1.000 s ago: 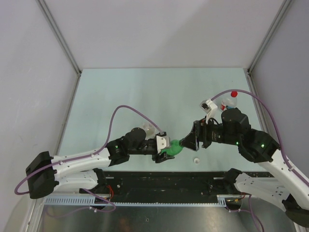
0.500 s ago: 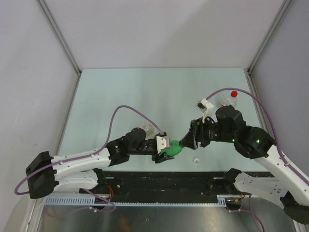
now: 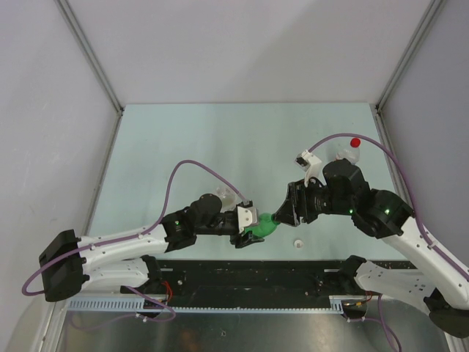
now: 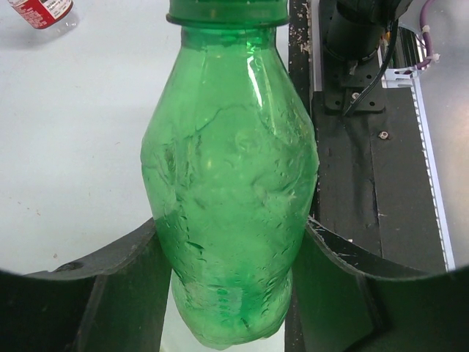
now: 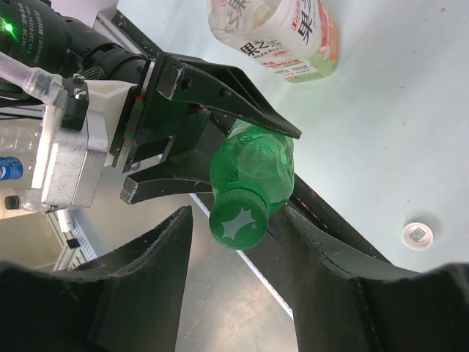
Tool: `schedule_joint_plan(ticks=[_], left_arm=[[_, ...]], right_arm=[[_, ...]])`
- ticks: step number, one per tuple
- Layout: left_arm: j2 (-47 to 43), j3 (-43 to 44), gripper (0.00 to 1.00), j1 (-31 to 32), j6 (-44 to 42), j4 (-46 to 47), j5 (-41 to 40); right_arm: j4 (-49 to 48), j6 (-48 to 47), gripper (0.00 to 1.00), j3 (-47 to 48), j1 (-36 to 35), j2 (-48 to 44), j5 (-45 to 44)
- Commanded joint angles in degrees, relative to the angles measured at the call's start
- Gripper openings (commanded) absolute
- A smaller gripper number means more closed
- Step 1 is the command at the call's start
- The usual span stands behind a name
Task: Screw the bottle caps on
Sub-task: Screw the bottle cap onto the plastic bottle.
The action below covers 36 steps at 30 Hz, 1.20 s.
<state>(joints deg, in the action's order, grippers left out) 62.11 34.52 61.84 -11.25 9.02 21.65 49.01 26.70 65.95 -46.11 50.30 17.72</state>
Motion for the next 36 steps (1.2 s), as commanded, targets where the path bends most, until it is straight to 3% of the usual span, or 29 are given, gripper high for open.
schedule_joint_plan(ticks=[1, 18, 27, 36], left_arm=[[-1.31, 1.27, 0.00, -0.23, -1.56, 1.18, 1.34], [-1.82, 2.92, 0.00, -0.23, 1.63, 1.18, -1.55], [-3.50, 3.46, 0.00, -0.23, 5.72, 4.37, 3.72], [-4.01, 3.52, 0.00, -0.23, 6.41, 6.13, 3.69]], right_arm=[[-1.27, -0.91, 0.54, 2.43, 0.23, -0.26, 0.78], [-0.08, -1.78, 0.28, 2.46, 0.15, 0.06, 1.58], [-1.08, -9.56, 0.11, 2.43, 0.14, -0.47, 5.80], [-1.67, -11.11, 0.06, 2.44, 0.16, -1.60, 9.20]])
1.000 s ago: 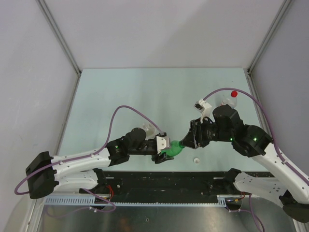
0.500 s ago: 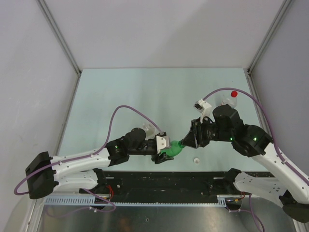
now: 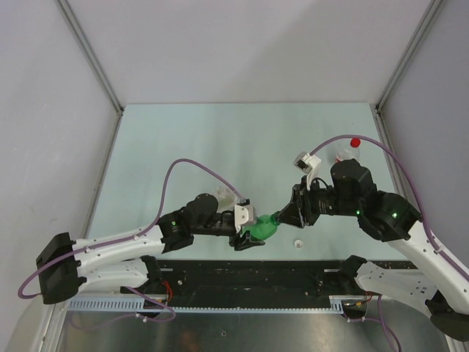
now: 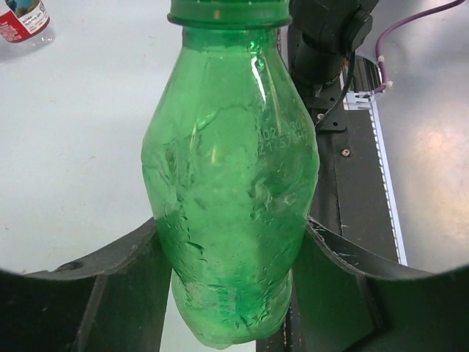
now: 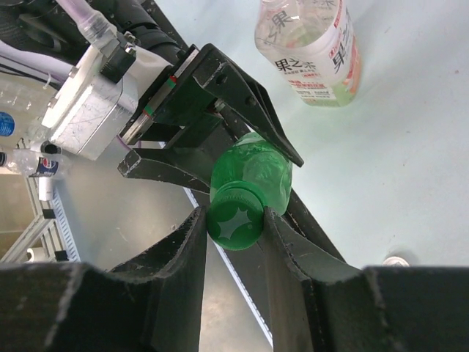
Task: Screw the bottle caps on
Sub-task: Screw the bottle cap onto the plastic bottle.
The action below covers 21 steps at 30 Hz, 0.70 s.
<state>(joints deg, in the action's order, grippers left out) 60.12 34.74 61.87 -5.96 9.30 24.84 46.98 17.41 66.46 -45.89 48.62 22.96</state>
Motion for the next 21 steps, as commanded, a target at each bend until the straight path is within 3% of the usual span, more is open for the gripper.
schedule_joint_plan(ticks=[1, 13, 21], left_arm=[[-2.20, 3.35, 0.00, -0.25, 0.86, 6.05, 0.53], [-4.67, 4.97, 0.00, -0.25, -1.11, 8.01, -2.31], [-2.09, 7.39, 0.00, -0.25, -2.31, 7.81, -12.31]], right_arm=[[1.12, -2.19, 0.06, 1.97, -0.07, 0.43, 4.34], [5.09, -6.86, 0.02, 1.95, -0.10, 2.15, 4.57], [2.88, -0.06, 0.00, 0.93, -0.82, 4.64, -4.91]])
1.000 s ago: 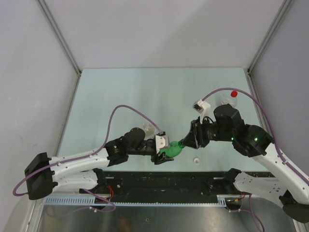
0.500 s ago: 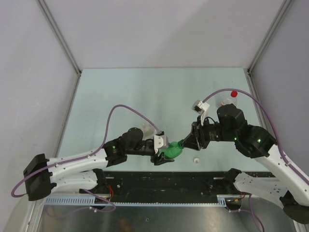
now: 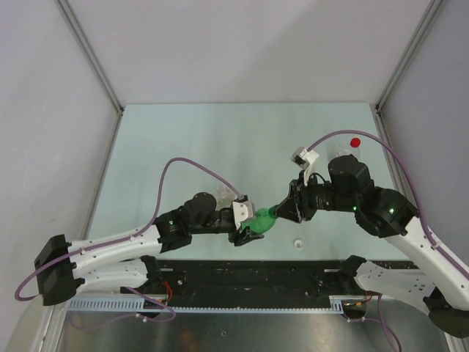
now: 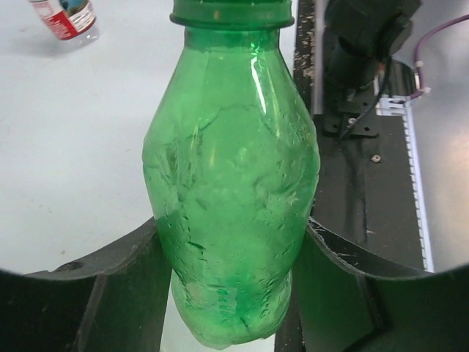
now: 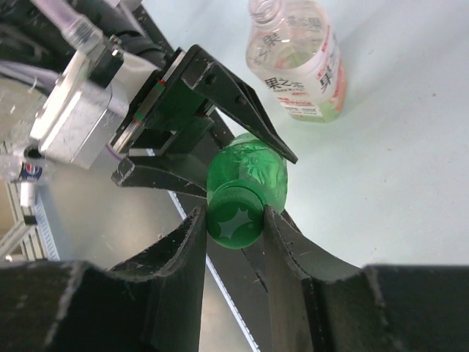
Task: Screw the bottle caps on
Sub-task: Screw the bottle cap onto the plastic bottle.
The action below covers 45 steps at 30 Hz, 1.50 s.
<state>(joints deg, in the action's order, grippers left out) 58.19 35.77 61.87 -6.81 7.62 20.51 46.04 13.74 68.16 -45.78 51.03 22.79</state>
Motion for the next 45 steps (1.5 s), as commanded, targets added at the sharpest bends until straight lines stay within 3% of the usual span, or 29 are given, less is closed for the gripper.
schedule_joint_plan(ticks=[1, 7, 16, 24, 29, 34, 38, 41, 45], left_arm=[[0.35, 6.61, 0.00, -0.25, -2.07, 9.46, -9.11], [2.37, 8.65, 0.00, -0.23, -4.01, 9.36, -11.97], [9.04, 11.99, 0.00, -0.17, -4.39, 9.40, -19.58], [10.86, 11.86, 0.00, -0.17, -4.42, 9.58, -18.75], [10.63, 10.20, 0.00, -0.17, -4.45, 9.68, -15.86], [9.98, 8.49, 0.00, -0.14, -4.45, 9.69, -11.40], [7.18, 7.19, 0.00, -0.30, -3.09, 9.09, -5.55], [3.69, 6.91, 0.00, -1.02, -0.57, 8.93, -2.72], [0.39, 7.91, 0.00, -2.80, 2.46, 8.73, 0.19]], right_arm=[[3.32, 5.04, 0.00, -0.94, -1.04, 2.50, -5.85], [3.10, 14.14, 0.00, -1.71, -3.46, 4.39, -17.40], [3.22, 25.16, 0.00, -1.88, -5.14, 5.38, -27.45], [2.32, 26.38, 0.29, -1.84, -3.74, 3.93, -30.38], [0.94, 24.07, 0.37, -1.85, -2.56, 2.99, -29.70], [-0.50, 17.96, 0.20, -1.78, -2.02, 3.05, -27.32], [0.41, 9.21, 0.10, -1.80, -1.87, 4.00, -16.83], [2.73, 5.43, 0.07, -1.84, -2.55, 4.97, -10.23], [2.90, 5.97, 0.04, -2.29, -4.76, 4.89, -8.42]])
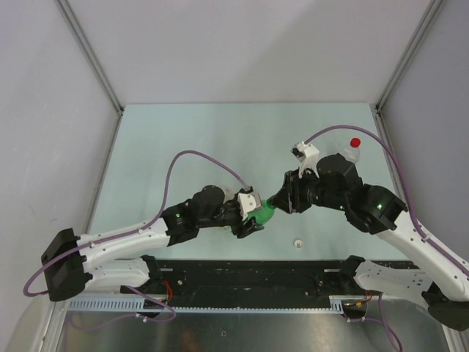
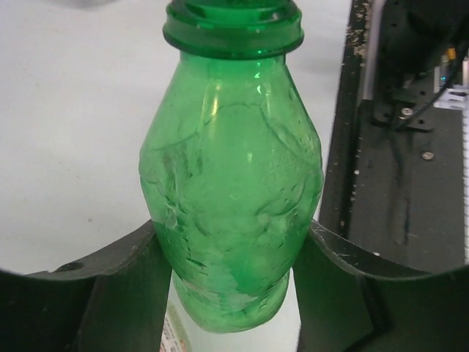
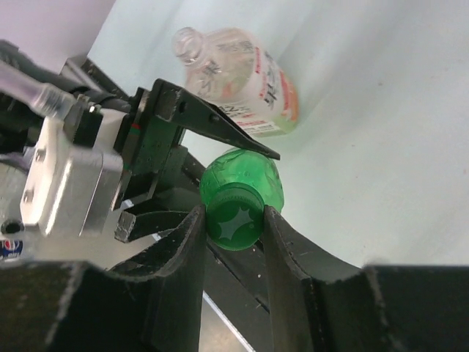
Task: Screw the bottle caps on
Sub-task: Screw the bottle cap onto the plastic bottle.
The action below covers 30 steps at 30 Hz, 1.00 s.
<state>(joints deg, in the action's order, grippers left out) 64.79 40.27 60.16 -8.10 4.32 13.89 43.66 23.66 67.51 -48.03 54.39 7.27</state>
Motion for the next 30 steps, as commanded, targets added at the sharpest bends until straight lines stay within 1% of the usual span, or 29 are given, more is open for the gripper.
schedule_joint_plan(ticks=[1, 7, 10, 12, 16, 18, 21, 23, 24, 27, 30], left_arm=[[-6.72, 3.58, 0.00, -1.19, 3.46, 11.98, 7.62], [-5.54, 6.03, 0.00, -1.50, 3.73, 10.99, 10.48], [-4.65, 6.96, 0.00, -1.53, 4.19, 10.71, 8.68], [-4.36, 7.39, 0.00, -1.54, 4.44, 10.60, 6.06], [-2.95, 8.17, 0.00, -1.40, 3.65, 10.60, -1.00], [-1.57, 8.47, 0.00, -1.17, 2.24, 10.71, -4.05], [1.68, 9.30, 0.00, -0.59, 0.22, 10.70, -9.17], [3.20, 9.37, 0.00, 0.02, -1.14, 11.06, -10.67], [3.70, 9.29, 0.00, 0.38, -1.84, 11.28, -11.31], [4.84, 9.14, 0.00, 2.10, -4.27, 11.88, -15.20], [5.44, 8.86, 0.00, 2.83, -5.35, 12.27, -16.01]], right_arm=[[5.33, -3.92, 0.03, -1.79, -3.17, 1.47, 6.86], [5.66, -6.13, 0.01, -2.40, -5.59, 1.88, 7.31], [5.29, -4.22, 0.00, -2.39, -5.89, 1.98, 5.41], [5.95, -0.61, 0.00, -2.38, -5.92, 2.44, 0.85], [8.63, 13.74, 0.01, -2.41, -5.82, 4.16, -14.47], [7.23, 18.65, 0.01, -2.80, -5.91, 3.88, -18.19], [3.75, 22.11, 0.01, -3.60, -5.73, 2.42, -20.39], [2.54, 23.97, 0.04, -3.72, -5.20, 1.27, -22.00], [2.20, 24.81, 0.08, -3.75, -4.95, 0.73, -22.50], [2.12, 26.40, 0.13, -3.70, -4.22, -0.48, -23.42], [2.97, 26.74, 0.24, -3.72, -3.90, -0.78, -23.68]])
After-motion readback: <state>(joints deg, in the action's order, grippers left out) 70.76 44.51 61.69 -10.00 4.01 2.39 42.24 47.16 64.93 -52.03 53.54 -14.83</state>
